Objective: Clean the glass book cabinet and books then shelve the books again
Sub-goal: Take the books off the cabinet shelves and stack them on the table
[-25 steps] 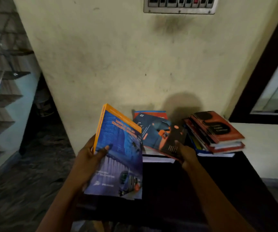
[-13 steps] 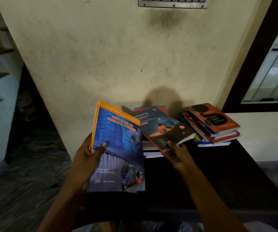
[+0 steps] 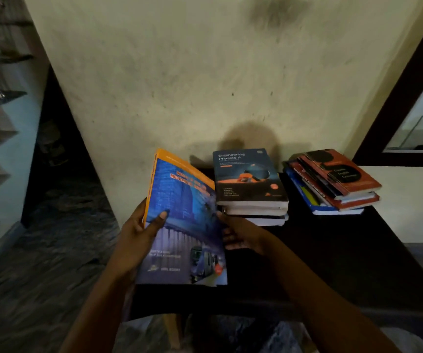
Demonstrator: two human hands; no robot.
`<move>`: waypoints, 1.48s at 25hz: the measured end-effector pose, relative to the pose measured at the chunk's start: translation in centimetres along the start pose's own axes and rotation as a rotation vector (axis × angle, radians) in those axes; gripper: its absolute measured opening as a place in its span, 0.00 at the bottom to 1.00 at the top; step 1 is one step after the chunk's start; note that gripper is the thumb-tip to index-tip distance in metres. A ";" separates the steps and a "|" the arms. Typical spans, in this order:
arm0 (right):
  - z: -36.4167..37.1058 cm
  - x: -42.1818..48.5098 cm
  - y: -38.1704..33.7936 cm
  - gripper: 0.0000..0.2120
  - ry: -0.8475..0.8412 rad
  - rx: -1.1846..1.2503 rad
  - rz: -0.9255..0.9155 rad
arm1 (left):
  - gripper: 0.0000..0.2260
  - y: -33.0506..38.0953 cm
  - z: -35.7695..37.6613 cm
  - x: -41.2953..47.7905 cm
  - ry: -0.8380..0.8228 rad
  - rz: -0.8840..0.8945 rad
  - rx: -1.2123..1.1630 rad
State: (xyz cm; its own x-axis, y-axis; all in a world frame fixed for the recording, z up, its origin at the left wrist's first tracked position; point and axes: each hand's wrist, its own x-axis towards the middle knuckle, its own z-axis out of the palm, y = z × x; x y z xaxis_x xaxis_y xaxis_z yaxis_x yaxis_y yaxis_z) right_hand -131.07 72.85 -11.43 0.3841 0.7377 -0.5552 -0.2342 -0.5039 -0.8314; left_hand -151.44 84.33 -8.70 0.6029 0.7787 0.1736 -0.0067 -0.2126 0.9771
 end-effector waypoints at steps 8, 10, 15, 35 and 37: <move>4.3 -1.9 -1.2 0.13 0.120 0.081 -0.484 | 0.19 -1.8 -2.2 -1.3 0.137 -0.166 -0.286; 2.8 -2.1 -3.0 0.15 0.280 -0.053 -0.607 | 0.14 -0.8 -0.6 -0.4 0.190 -0.102 -0.282; -5.0 -0.7 -9.2 0.15 0.511 -0.138 -0.705 | 0.24 2.5 6.1 9.3 -0.066 -0.131 -0.546; -14.6 8.2 -4.6 0.22 0.695 -0.374 -0.320 | 0.30 -6.8 18.3 20.7 -0.181 -0.433 -0.643; -14.4 7.9 -5.0 0.22 0.740 -0.375 -0.295 | 0.24 -5.9 18.4 20.7 -0.171 -0.378 -0.505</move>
State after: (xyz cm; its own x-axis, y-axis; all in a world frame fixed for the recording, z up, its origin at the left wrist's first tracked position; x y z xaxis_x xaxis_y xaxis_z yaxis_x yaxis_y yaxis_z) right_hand -114.01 74.70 -11.37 0.8932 0.4463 -0.0549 0.2248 -0.5490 -0.8050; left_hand -124.19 90.83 -13.13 0.7555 0.6315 -0.1747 -0.1182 0.3937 0.9116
